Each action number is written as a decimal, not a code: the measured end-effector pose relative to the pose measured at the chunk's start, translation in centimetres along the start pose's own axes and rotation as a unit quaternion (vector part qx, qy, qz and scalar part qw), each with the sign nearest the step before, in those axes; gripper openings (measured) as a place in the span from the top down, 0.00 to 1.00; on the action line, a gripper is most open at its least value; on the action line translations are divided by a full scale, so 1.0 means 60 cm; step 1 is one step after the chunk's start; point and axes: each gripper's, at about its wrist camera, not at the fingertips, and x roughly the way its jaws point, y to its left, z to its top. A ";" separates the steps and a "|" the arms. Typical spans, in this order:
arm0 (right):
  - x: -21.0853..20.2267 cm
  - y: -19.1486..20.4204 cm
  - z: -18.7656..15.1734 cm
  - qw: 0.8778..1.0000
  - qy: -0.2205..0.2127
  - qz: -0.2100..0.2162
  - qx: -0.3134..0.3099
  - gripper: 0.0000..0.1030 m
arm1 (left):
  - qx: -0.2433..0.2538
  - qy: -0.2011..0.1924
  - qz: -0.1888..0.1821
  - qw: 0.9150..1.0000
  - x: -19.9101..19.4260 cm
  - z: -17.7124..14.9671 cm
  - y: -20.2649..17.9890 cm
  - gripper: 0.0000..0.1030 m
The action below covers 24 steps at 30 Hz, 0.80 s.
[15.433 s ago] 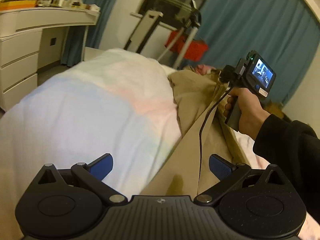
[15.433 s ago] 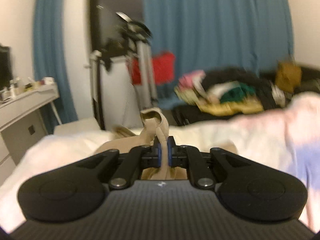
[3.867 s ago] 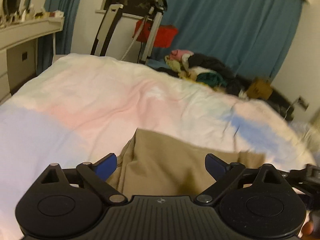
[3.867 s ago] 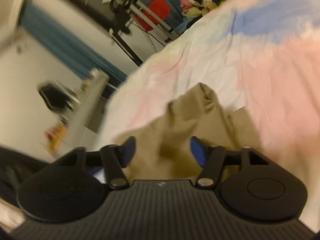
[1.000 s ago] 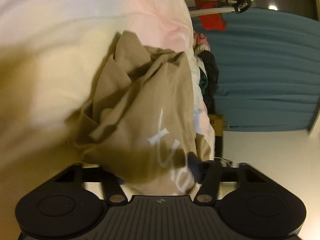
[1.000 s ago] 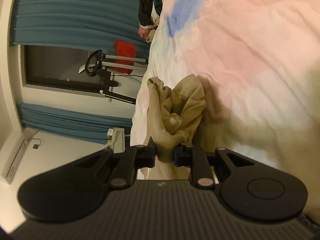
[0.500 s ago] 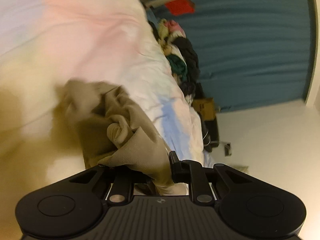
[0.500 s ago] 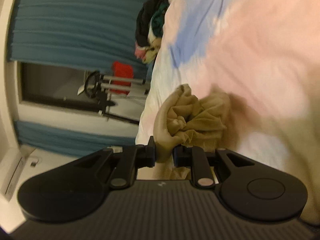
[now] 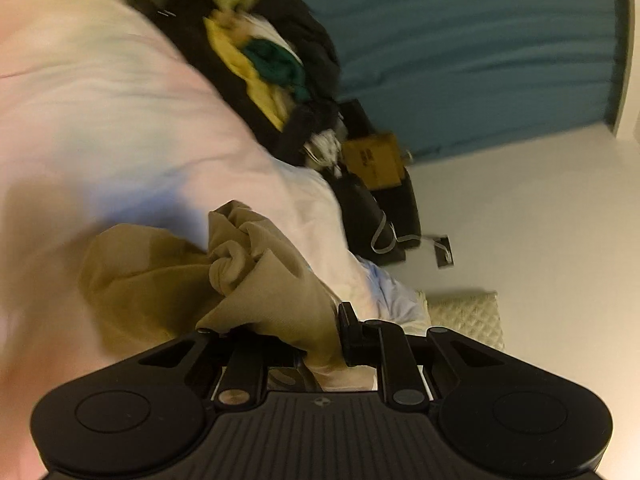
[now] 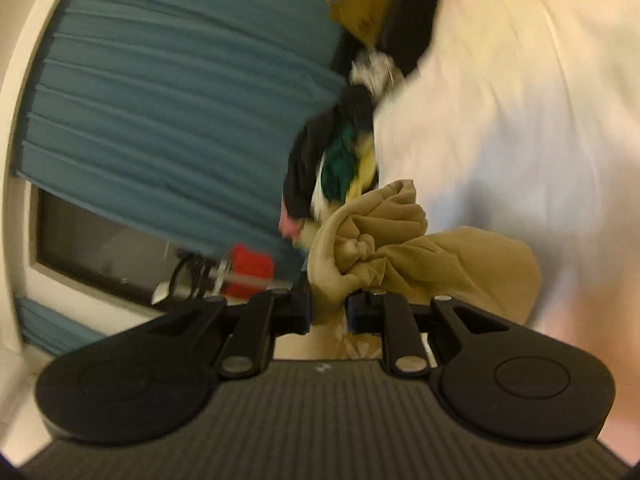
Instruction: Fold clothes
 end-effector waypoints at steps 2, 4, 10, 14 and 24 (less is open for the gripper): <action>0.014 -0.003 0.030 0.999 -0.022 0.000 -0.027 0.81 | 0.013 0.001 -0.022 1.000 0.051 0.014 -0.026 0.83; 0.028 -0.006 0.060 0.998 -0.045 -0.001 -0.054 0.81 | 0.056 0.002 -0.035 0.998 0.095 0.011 -0.035 0.82; 0.051 -0.134 0.010 0.993 -0.014 -0.081 -0.081 0.81 | 0.182 0.055 0.039 0.981 0.166 -0.054 0.071 0.80; 0.046 -0.211 -0.070 0.983 0.031 -0.144 -0.106 0.81 | 0.212 0.087 0.086 0.970 0.154 -0.109 0.167 0.80; -0.006 -0.197 -0.126 0.967 0.067 -0.210 -0.129 0.80 | 0.305 0.080 0.144 0.938 0.050 -0.165 0.132 0.54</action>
